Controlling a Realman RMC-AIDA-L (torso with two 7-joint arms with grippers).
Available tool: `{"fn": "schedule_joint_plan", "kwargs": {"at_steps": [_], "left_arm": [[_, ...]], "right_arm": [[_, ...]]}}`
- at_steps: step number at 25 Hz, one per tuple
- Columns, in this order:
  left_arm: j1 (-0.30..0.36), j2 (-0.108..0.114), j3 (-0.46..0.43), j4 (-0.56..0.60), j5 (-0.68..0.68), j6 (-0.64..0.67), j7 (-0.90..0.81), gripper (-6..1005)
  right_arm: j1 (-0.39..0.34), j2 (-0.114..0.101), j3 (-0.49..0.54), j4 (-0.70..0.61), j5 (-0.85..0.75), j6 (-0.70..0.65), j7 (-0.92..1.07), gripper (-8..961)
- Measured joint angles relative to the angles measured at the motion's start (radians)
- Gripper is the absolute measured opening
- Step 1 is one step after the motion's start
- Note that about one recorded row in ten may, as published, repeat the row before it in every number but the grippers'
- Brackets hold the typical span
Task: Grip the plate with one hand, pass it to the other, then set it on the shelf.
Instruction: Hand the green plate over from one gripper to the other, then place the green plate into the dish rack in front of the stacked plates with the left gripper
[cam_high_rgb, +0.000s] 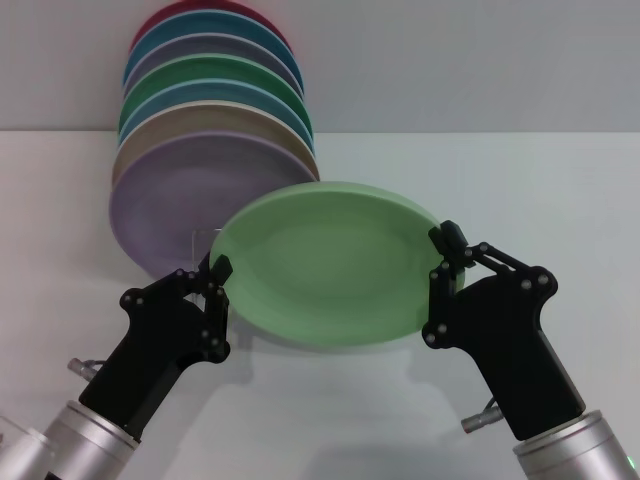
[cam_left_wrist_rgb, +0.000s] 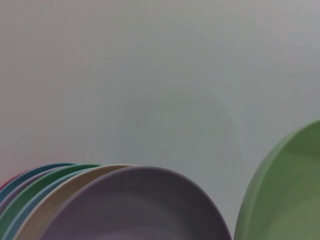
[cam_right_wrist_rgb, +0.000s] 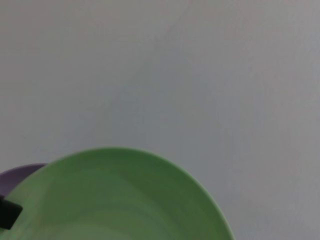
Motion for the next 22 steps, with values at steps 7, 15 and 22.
{"fn": "schedule_joint_plan", "kwargs": {"at_steps": [7,15,22], "left_arm": [[0.002,-0.001,-0.001,-0.001,0.002,0.004,0.007,37],[0.006,0.000,-0.002,-0.002,0.002,0.006,0.026,36],[0.025,0.004,-0.042,0.002,-0.005,0.034,0.027,36]], "right_arm": [[0.006,-0.001,-0.009,-0.004,0.000,0.002,0.000,111],[-0.007,-0.004,-0.011,0.006,0.000,-0.031,0.006,151],[-0.028,-0.010,-0.076,0.020,-0.002,-0.143,0.033,277]]}}
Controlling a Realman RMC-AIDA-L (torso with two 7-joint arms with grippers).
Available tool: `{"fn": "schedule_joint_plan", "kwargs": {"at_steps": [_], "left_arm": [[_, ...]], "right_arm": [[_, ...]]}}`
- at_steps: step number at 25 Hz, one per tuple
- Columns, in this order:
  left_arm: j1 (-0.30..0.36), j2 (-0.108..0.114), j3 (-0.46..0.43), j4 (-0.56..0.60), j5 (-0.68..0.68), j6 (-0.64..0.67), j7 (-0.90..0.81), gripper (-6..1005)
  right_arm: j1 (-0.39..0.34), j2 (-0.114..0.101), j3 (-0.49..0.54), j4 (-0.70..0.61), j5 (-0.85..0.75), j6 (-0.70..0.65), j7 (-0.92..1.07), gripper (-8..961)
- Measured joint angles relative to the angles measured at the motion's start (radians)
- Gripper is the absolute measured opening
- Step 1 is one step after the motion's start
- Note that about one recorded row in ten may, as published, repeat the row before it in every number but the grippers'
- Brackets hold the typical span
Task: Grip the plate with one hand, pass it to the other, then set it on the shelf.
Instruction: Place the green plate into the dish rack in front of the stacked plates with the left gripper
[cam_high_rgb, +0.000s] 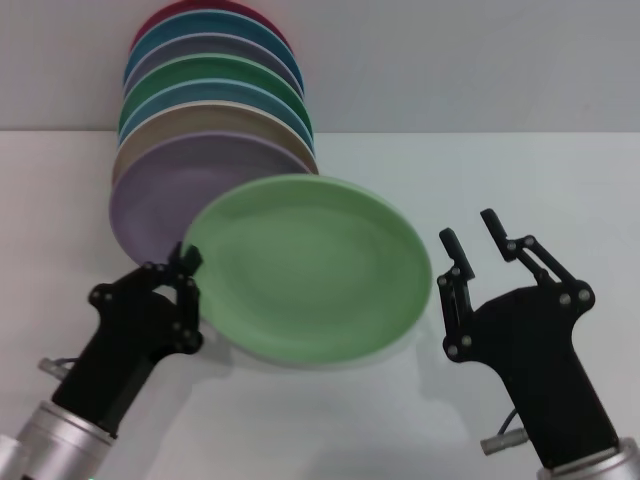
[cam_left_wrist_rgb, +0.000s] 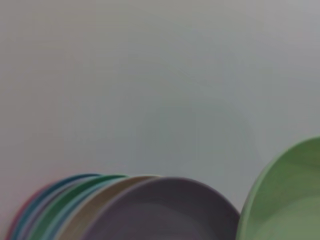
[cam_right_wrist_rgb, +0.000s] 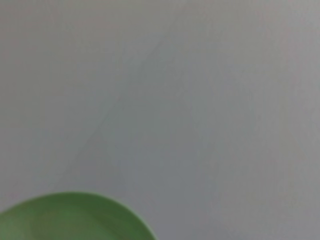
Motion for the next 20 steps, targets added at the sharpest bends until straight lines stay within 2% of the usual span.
{"fn": "schedule_joint_plan", "kwargs": {"at_steps": [10,14,20], "left_arm": [[0.035,0.005,-0.075,0.036,-0.002,0.233,0.004,37],[0.026,0.005,-0.137,0.053,0.004,0.293,0.043,36],[-0.011,0.005,-0.185,0.109,0.005,0.324,0.138,35]], "right_arm": [[0.013,-0.001,-0.015,-0.038,0.027,0.018,0.013,276],[0.017,0.001,-0.009,-0.063,0.033,0.040,0.014,276],[0.032,0.000,-0.009,-0.077,0.070,0.046,0.029,276]]}}
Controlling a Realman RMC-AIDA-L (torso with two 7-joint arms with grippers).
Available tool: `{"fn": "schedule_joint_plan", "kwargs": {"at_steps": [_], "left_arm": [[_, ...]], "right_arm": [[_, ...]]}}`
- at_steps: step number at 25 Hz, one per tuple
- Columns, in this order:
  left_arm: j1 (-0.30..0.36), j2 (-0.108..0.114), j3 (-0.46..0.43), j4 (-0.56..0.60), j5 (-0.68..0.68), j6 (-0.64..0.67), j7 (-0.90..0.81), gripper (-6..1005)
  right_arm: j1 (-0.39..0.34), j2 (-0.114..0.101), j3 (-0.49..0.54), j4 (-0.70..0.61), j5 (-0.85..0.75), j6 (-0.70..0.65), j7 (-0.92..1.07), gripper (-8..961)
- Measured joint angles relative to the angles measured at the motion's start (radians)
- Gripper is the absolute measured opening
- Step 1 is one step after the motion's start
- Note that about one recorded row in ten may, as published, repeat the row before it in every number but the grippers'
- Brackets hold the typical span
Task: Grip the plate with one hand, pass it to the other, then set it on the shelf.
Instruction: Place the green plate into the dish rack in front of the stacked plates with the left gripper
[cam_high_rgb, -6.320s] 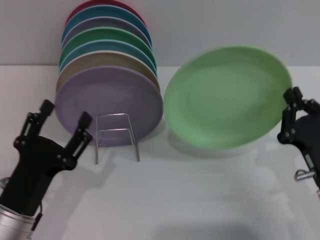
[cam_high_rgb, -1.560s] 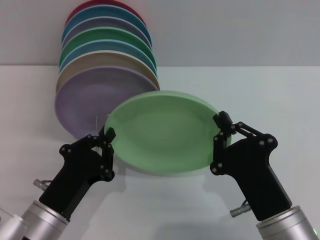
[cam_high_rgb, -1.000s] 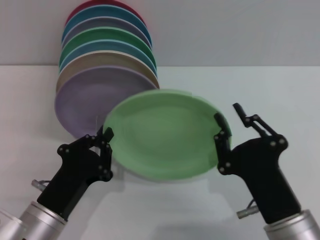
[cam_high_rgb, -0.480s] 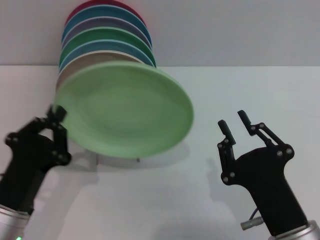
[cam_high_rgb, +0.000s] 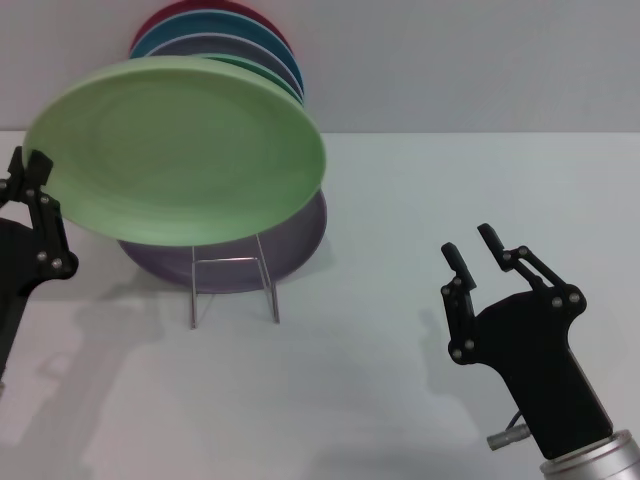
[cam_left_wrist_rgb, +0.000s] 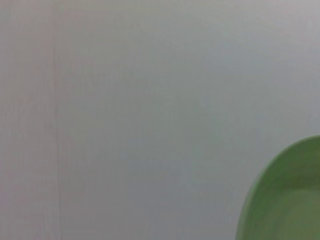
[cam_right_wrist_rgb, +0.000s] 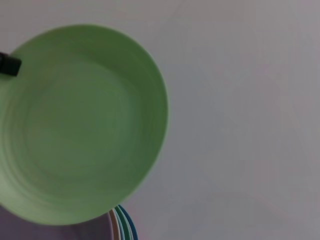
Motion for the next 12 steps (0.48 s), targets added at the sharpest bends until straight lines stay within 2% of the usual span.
{"fn": "schedule_joint_plan", "kwargs": {"at_steps": [5,12], "left_arm": [[-0.021,0.000,-0.002,0.055,0.001,0.000,0.066,34],[-0.027,-0.003,0.000,0.079,0.001,-0.048,0.072,35]], "right_arm": [[0.001,0.000,0.013,-0.005,0.001,0.002,-0.001,276],[0.001,0.002,0.043,-0.014,0.002,0.002,-0.007,277]]}}
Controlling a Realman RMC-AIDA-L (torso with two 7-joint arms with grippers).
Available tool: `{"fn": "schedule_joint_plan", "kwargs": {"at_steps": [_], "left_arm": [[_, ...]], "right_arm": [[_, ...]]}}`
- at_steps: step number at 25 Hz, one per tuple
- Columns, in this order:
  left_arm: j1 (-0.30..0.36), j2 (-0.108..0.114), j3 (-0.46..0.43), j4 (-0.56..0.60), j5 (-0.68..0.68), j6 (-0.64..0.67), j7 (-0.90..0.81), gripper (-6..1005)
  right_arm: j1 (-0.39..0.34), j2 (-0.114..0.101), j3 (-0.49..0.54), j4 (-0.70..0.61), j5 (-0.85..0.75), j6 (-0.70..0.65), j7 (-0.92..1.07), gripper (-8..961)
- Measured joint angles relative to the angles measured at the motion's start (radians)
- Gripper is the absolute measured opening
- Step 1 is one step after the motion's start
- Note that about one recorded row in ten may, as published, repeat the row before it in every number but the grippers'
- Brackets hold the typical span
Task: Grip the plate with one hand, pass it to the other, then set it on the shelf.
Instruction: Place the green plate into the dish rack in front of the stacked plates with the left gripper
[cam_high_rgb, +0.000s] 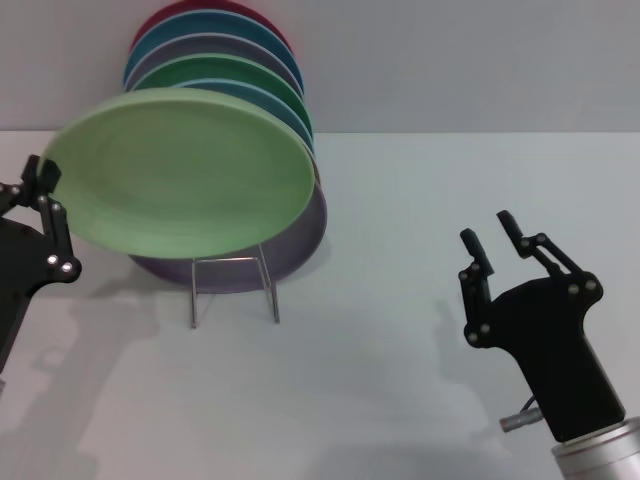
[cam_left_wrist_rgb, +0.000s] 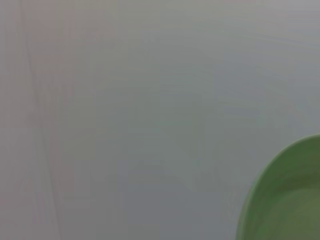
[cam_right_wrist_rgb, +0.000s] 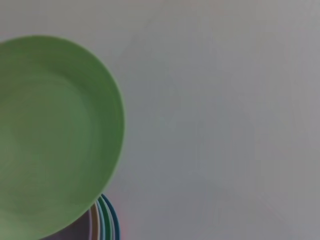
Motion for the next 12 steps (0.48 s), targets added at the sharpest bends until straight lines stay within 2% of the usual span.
{"fn": "schedule_joint_plan", "kwargs": {"at_steps": [12], "left_arm": [[0.001,-0.003,0.032,-0.003,0.002,-0.105,0.026,39]], "right_arm": [[0.014,0.001,0.028,-0.021,0.000,0.002,-0.004,277]]}}
